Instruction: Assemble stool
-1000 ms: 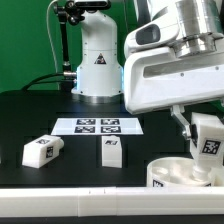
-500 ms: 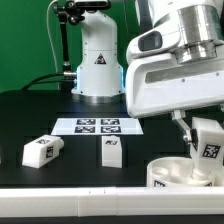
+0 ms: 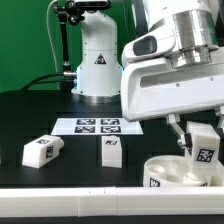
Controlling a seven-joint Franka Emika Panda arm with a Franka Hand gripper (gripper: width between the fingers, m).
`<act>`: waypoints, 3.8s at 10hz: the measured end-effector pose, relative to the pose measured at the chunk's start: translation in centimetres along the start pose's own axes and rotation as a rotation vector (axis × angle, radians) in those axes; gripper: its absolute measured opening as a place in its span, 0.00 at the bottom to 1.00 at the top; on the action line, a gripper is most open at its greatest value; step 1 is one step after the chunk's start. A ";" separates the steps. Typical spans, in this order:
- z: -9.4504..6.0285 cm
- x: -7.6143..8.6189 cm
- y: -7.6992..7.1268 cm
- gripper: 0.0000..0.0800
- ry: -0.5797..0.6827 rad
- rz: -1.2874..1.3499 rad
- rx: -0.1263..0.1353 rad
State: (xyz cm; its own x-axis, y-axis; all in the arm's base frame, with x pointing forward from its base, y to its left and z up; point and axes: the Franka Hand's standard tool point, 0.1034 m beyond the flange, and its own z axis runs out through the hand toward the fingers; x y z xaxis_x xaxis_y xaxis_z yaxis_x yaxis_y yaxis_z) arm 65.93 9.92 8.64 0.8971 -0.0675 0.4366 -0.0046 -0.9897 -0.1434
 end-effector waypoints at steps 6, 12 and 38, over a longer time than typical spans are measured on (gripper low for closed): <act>0.1 -0.6 -0.2 0.41 0.087 -0.010 -0.010; -0.1 -0.4 -0.1 0.79 0.071 -0.017 -0.008; -1.4 -0.1 0.2 0.81 -0.428 -0.762 0.164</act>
Offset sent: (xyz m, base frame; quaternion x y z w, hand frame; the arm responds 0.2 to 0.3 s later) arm -0.0221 0.0131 -0.0184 0.0070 0.0236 0.0374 0.9990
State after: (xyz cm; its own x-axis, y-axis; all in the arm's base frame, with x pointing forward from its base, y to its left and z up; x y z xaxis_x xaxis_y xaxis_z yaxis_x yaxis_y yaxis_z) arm 65.23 9.52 9.82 0.7187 0.6881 0.1004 0.6953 -0.7131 -0.0895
